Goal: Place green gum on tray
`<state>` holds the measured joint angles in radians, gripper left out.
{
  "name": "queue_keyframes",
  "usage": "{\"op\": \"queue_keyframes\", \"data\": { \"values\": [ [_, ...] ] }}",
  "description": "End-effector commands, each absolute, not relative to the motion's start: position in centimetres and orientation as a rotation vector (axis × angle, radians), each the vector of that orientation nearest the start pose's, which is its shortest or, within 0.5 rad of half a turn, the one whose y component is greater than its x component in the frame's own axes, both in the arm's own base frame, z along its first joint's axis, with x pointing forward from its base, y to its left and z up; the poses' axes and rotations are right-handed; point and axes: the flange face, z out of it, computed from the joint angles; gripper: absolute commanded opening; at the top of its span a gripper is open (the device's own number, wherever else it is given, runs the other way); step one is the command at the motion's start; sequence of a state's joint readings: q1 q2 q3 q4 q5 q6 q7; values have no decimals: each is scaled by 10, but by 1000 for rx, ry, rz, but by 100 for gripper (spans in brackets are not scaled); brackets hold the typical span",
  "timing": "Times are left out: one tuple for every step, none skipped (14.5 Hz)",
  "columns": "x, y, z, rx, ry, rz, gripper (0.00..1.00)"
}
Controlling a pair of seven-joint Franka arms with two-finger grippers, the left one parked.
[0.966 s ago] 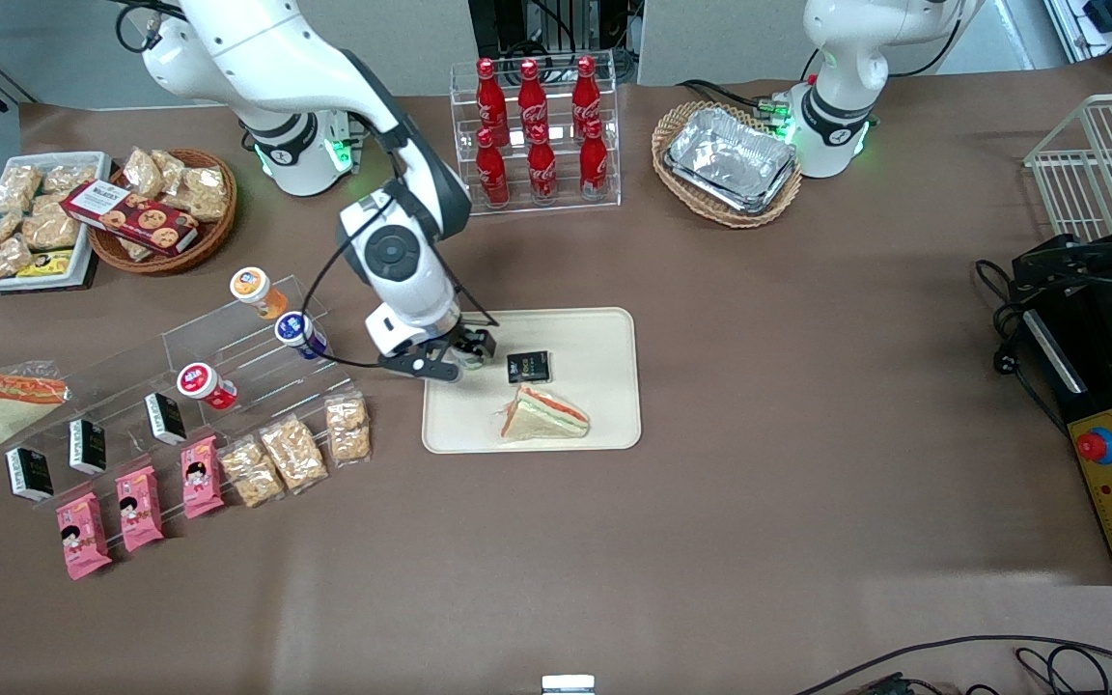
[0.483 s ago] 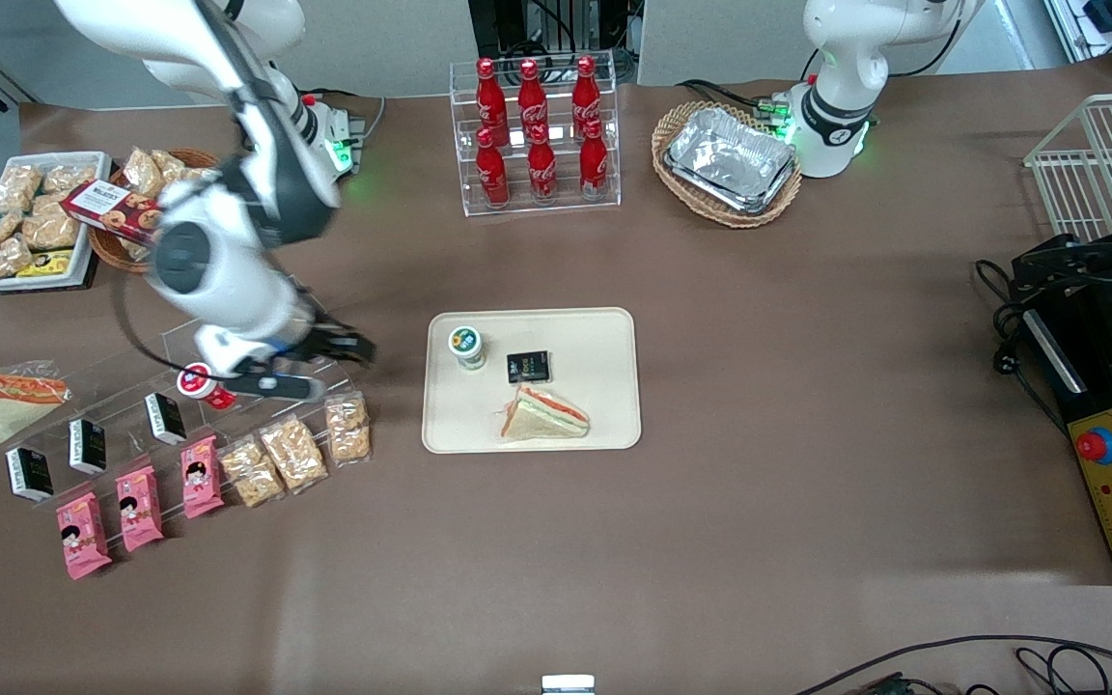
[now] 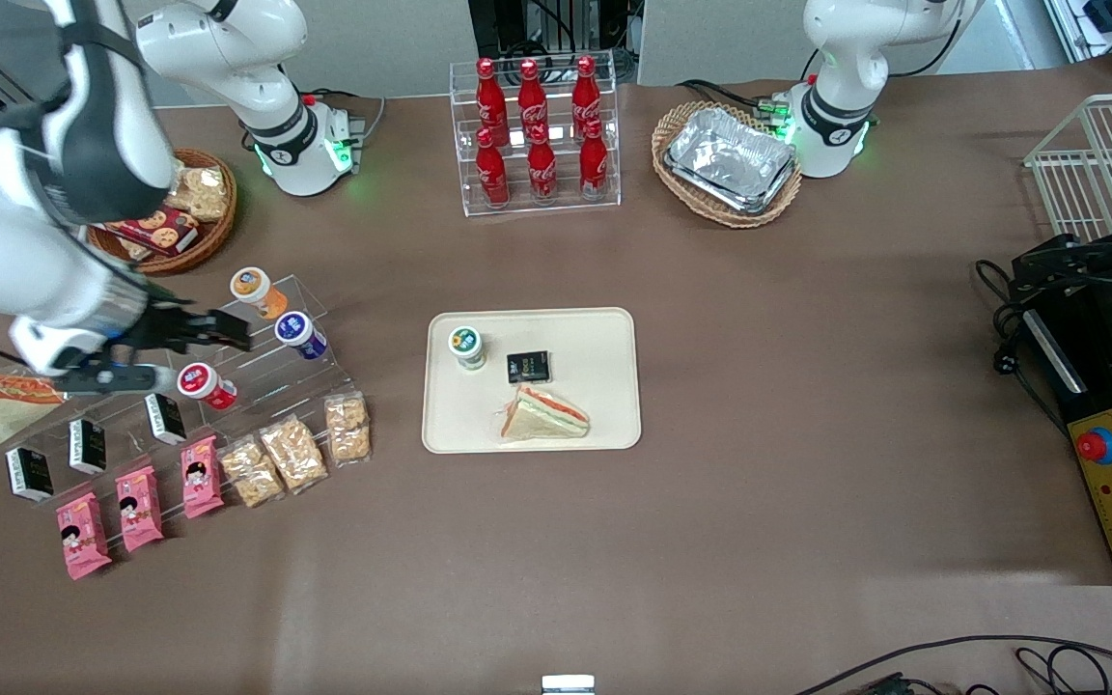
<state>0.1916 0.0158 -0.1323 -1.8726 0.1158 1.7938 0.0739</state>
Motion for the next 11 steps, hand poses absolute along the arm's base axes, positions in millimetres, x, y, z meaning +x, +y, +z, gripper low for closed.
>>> {"op": "queue_keyframes", "data": {
  "values": [
    [562, 7, 550, -3018, 14, 157, 100],
    [562, 2, 567, -3019, 12, 153, 100],
    [563, -4, 580, -3033, 14, 167, 100],
    [565, -8, 585, -3059, 15, 207, 100],
    [569, -10, 591, -3081, 14, 214, 100],
    [570, -12, 596, -3087, 16, 201, 100],
    [570, -17, 598, -3087, 30, 193, 100],
    [570, -20, 602, -3088, 39, 181, 100],
    [570, -22, 613, -3091, 42, 151, 100],
    [569, -23, 621, -3092, 45, 146, 100],
    [568, -27, 626, -3090, 56, 145, 100]
  ]
}}
